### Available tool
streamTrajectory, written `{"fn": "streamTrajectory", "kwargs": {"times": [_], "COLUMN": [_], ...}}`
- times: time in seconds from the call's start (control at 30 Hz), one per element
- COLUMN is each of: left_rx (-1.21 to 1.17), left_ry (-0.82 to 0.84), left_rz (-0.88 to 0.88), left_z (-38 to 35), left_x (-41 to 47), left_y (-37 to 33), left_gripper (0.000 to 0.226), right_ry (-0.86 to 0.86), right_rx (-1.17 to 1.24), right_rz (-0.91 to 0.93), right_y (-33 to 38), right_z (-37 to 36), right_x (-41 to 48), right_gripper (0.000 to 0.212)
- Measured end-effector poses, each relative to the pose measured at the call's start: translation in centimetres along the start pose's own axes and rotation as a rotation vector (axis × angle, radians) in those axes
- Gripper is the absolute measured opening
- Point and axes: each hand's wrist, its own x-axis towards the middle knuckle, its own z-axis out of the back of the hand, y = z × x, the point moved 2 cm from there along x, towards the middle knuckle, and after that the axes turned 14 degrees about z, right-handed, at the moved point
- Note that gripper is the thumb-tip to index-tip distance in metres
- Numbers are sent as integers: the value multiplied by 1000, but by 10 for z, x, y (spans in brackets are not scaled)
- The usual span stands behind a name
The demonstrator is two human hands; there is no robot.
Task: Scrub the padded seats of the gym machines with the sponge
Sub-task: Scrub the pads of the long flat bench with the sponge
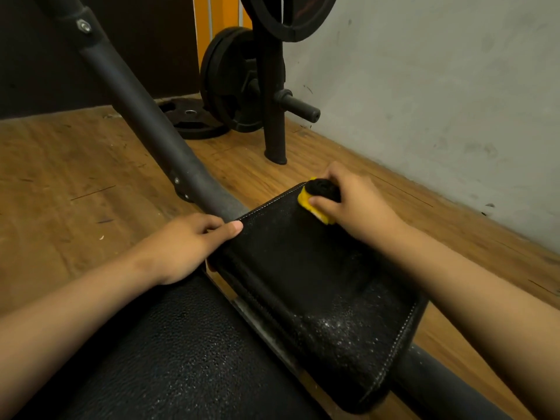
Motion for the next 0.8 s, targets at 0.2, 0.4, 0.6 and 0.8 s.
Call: {"fn": "streamTrajectory", "kwargs": {"times": [0.2, 0.4, 0.6, 0.8], "left_rx": [23, 129, 351, 363], "left_ry": [2, -16, -106, -91], "left_rz": [12, -8, -41, -27], "left_z": [1, 1, 4, 2], "left_x": [-4, -9, -16, -19], "left_y": [-2, -7, -9, -11], "left_gripper": [44, 47, 60, 57], "right_ry": [-58, -58, -30, 13], "right_rx": [-44, -50, -48, -69], "right_rz": [-79, -158, -202, -35], "right_y": [-27, -41, -43, 5], "right_z": [13, 33, 50, 34], "right_x": [-14, -45, -73, -106], "right_gripper": [23, 21, 22, 22]}}
